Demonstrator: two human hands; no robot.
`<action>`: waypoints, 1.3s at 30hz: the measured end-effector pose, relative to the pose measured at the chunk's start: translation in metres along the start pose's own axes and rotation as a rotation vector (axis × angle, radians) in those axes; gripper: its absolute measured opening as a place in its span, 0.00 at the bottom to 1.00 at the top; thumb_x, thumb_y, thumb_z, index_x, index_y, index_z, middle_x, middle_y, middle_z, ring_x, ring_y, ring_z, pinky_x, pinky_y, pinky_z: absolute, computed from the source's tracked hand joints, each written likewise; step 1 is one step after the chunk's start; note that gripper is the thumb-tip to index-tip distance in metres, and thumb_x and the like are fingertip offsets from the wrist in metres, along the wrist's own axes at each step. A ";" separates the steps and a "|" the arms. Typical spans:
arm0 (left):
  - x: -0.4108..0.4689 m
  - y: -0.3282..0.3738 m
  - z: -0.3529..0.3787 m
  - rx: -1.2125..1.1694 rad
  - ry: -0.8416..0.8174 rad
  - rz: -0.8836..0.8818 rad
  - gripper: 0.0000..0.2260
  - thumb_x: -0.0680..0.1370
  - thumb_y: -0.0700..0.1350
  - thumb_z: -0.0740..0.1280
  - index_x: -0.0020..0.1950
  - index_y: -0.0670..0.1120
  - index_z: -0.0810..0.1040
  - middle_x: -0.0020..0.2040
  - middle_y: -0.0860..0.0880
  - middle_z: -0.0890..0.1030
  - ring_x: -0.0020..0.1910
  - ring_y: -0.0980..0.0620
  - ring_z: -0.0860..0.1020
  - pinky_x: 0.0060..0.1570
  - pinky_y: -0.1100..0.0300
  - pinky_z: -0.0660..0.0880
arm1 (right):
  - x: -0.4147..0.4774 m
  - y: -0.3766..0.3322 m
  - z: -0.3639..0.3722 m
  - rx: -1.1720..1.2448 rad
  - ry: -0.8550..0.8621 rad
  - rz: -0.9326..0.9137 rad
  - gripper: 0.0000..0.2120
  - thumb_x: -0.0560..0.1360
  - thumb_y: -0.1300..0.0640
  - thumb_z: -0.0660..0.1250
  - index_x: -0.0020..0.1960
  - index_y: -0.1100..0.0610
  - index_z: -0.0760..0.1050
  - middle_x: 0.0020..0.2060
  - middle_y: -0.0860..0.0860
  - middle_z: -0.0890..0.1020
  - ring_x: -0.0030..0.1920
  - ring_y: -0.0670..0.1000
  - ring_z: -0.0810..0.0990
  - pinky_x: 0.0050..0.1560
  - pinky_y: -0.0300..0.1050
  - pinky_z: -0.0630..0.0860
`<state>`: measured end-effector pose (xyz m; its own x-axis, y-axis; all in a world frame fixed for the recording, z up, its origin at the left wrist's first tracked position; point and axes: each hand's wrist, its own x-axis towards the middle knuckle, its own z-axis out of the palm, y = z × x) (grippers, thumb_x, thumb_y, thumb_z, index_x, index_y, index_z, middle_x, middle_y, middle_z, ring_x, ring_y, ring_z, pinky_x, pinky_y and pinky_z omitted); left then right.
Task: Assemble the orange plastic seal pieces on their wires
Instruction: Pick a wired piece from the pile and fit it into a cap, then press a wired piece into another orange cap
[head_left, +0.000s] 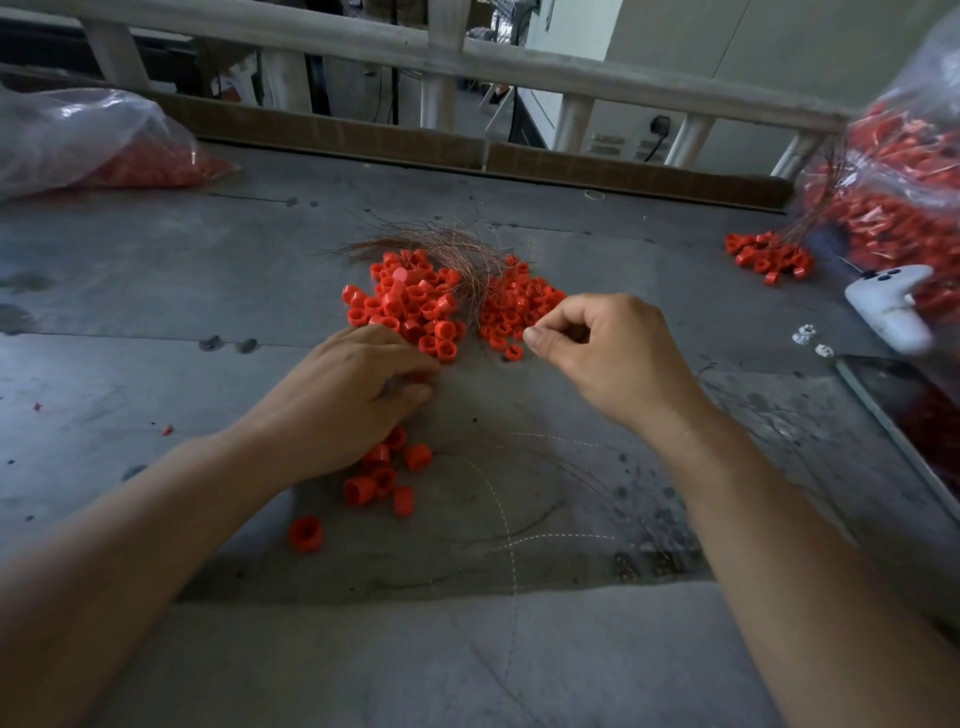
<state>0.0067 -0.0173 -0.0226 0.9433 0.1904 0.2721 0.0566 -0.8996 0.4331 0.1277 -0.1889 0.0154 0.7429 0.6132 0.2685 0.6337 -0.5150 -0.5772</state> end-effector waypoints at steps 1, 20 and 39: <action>0.000 0.000 -0.001 -0.001 0.043 0.006 0.10 0.75 0.43 0.67 0.55 0.48 0.81 0.48 0.55 0.74 0.48 0.56 0.70 0.50 0.63 0.64 | 0.000 0.000 0.001 -0.004 -0.002 0.004 0.07 0.73 0.53 0.68 0.40 0.55 0.80 0.35 0.47 0.81 0.38 0.48 0.79 0.41 0.40 0.75; -0.008 0.019 -0.014 -0.258 0.183 -0.077 0.12 0.69 0.41 0.73 0.40 0.58 0.76 0.36 0.63 0.77 0.38 0.74 0.74 0.35 0.82 0.66 | 0.001 0.001 0.007 -0.063 -0.055 -0.018 0.04 0.74 0.54 0.67 0.41 0.53 0.78 0.35 0.42 0.76 0.36 0.42 0.74 0.42 0.38 0.72; -0.008 0.021 -0.014 -0.315 0.165 -0.083 0.14 0.69 0.41 0.73 0.39 0.61 0.75 0.38 0.61 0.79 0.41 0.67 0.77 0.37 0.79 0.69 | 0.034 -0.009 0.032 -0.482 -0.184 -0.152 0.19 0.78 0.52 0.58 0.65 0.60 0.69 0.66 0.54 0.70 0.68 0.52 0.63 0.67 0.48 0.56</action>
<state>-0.0042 -0.0318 -0.0037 0.8729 0.3415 0.3485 0.0030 -0.7181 0.6960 0.1402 -0.1444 0.0049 0.6125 0.7747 0.1574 0.7904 -0.6023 -0.1114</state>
